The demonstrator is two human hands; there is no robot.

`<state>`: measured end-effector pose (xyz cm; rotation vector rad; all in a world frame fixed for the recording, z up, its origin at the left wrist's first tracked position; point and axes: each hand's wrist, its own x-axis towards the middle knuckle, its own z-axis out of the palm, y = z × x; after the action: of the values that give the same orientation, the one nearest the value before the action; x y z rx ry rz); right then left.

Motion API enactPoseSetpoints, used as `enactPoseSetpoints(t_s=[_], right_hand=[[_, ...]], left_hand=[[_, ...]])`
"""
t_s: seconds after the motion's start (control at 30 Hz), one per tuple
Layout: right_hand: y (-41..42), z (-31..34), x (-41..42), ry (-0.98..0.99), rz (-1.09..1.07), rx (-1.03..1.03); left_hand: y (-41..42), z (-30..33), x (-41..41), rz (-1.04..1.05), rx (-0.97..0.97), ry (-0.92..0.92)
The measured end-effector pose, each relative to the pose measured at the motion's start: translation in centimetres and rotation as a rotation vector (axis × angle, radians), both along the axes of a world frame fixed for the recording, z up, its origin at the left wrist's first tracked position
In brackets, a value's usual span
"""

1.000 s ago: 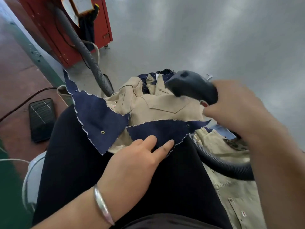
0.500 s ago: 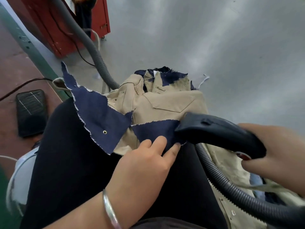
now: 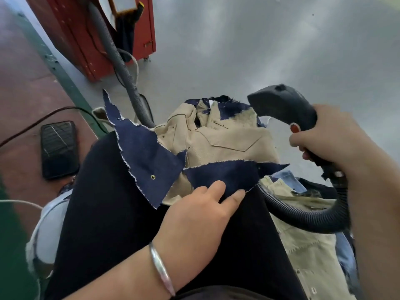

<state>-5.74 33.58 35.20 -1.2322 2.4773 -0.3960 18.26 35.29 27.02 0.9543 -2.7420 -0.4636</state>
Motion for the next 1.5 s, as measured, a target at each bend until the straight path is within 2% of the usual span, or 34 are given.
enactPoseSetpoints(t_s=[0.23,0.5,0.8,0.9,1.0,1.03,1.13,1.2,1.27,1.33,1.37,1.5], right_hand=[[4.0,1.2,0.9,-0.086,0.06,-0.144],[5.0,0.3,2.4,0.018,0.219,-0.052],[7.1,-0.9,2.2,0.038,0.218,-0.04],[7.9,-1.3,2.4,0.024,0.22,-0.069],[8.2,-1.2,2.9,-0.012,0.226,-0.058],[8.3,-1.2,2.9,-0.012,0.228,-0.05],[8.3,-1.2,3.0,-0.007,0.215,-0.046],[8.1,-1.1,3.1,0.001,0.217,-0.039],[7.8,-0.8,3.4,0.008,0.217,-0.04],[7.4,-0.4,3.7,-0.002,0.215,-0.053],[7.2,-0.2,3.8,-0.002,0.216,-0.056],[5.0,0.7,3.6,0.03,0.201,-0.042]], left_hand=[[-0.6,0.5,0.1,0.021,0.098,0.093],[-0.5,1.0,0.0,0.022,0.126,0.059],[-0.6,1.2,0.1,-0.032,0.078,-0.005],[-1.1,2.0,0.6,-0.008,0.127,0.106],[-2.0,2.8,1.5,0.134,0.107,0.243],[-2.5,2.8,1.8,0.188,0.098,0.191],[-4.2,3.4,2.1,0.352,0.071,-0.156],[-5.2,3.8,2.0,0.353,0.032,-0.278],[-6.4,4.2,1.9,0.335,-0.032,-0.311],[-7.8,4.7,2.2,0.367,-0.065,-0.199],[-8.7,4.8,2.4,0.412,-0.004,-0.071],[-12.3,5.6,1.8,0.74,0.725,0.744]])
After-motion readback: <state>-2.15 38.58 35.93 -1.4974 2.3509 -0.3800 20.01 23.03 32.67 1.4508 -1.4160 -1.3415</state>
